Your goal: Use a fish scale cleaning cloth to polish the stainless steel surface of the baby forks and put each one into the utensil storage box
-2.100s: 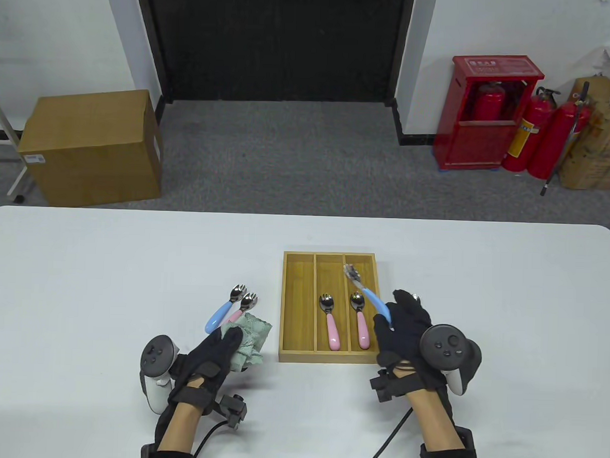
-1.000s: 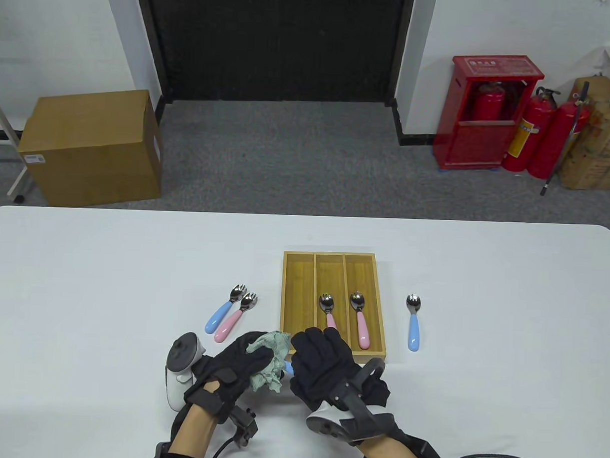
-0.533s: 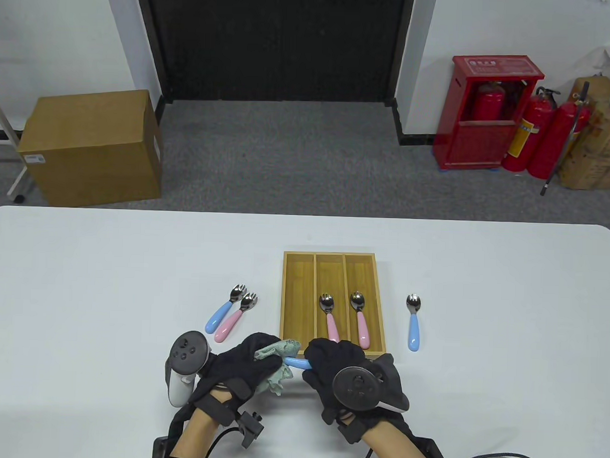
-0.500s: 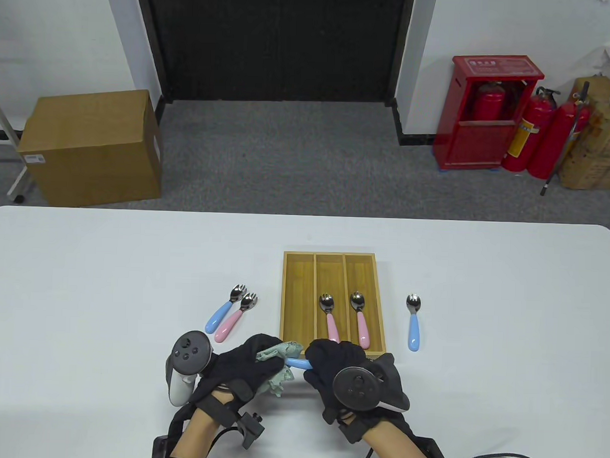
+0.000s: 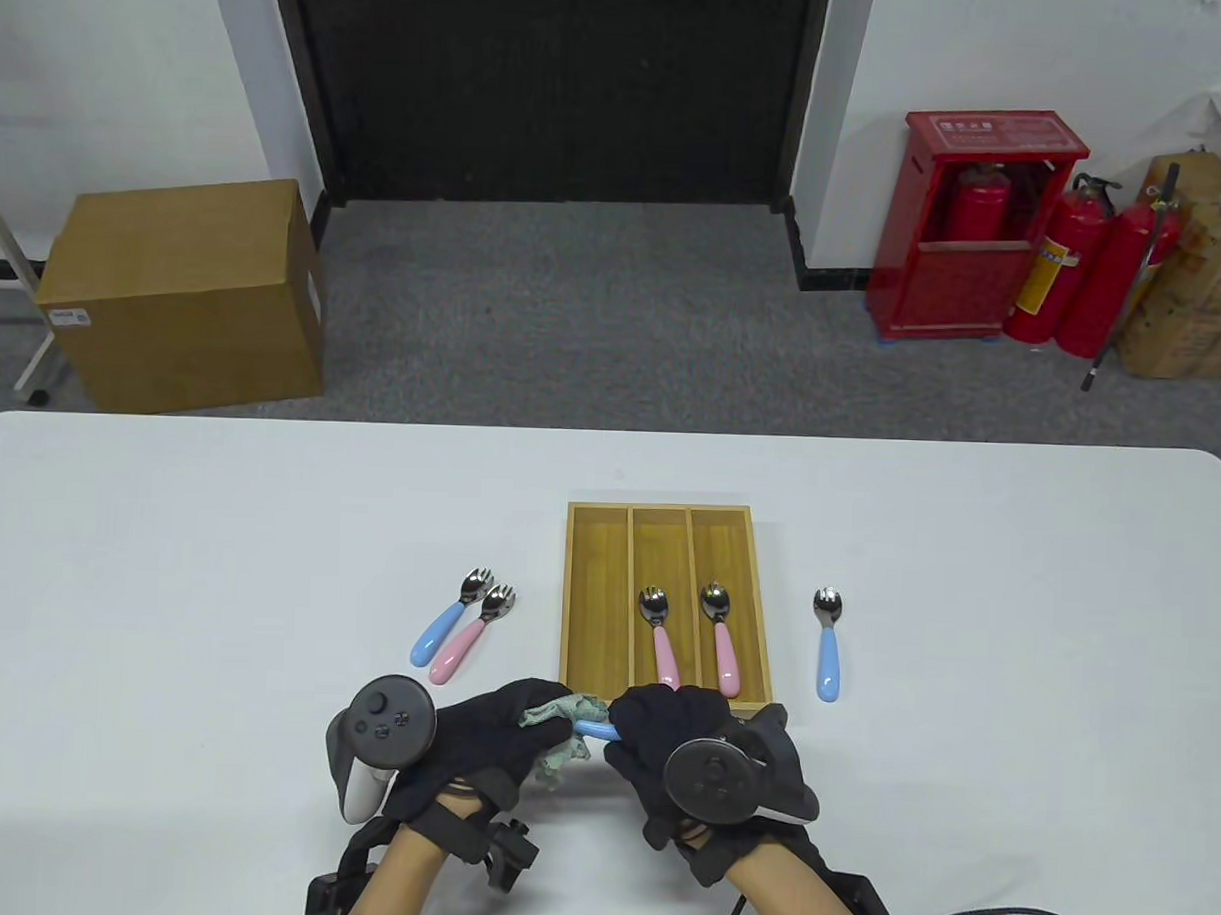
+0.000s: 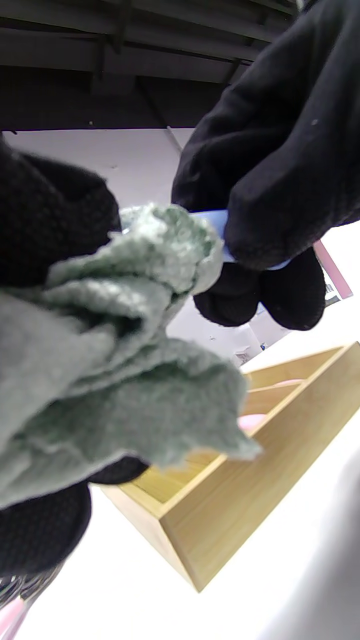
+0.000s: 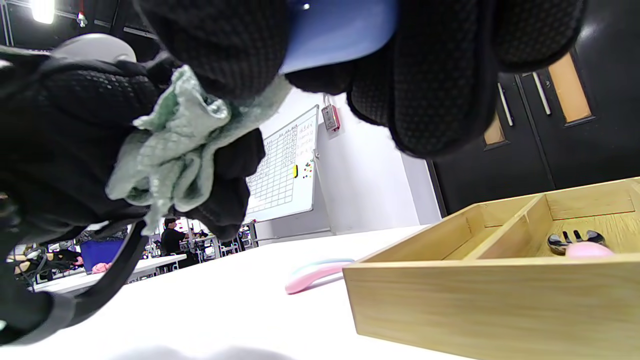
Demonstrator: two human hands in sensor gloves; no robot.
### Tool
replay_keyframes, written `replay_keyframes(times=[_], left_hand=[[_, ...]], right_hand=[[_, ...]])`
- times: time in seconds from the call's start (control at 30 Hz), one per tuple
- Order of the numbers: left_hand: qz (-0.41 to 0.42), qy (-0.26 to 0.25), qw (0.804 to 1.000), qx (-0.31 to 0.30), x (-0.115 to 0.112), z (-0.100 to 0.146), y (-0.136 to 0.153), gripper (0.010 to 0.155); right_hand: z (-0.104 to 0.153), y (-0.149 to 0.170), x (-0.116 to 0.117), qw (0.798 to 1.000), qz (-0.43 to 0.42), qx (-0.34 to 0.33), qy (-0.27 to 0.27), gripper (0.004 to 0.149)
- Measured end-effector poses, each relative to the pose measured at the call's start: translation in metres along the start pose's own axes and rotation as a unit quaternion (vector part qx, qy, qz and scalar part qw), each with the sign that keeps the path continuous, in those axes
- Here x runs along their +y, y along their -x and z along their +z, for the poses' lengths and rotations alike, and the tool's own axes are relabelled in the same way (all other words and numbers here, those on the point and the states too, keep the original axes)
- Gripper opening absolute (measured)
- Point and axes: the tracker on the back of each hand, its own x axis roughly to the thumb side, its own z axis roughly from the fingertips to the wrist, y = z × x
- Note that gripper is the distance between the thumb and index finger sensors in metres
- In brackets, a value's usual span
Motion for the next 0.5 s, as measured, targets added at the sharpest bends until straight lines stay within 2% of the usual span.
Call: replay_keyframes(times=[0.5], left_hand=[[0.013, -0.027, 0.999, 0.016, 0.0019, 0.0002, 0.0031, 0.045]], right_hand=[[-0.0009, 0.002, -0.0005, 1.0, -0.024, 0.01, -0.004, 0.044]])
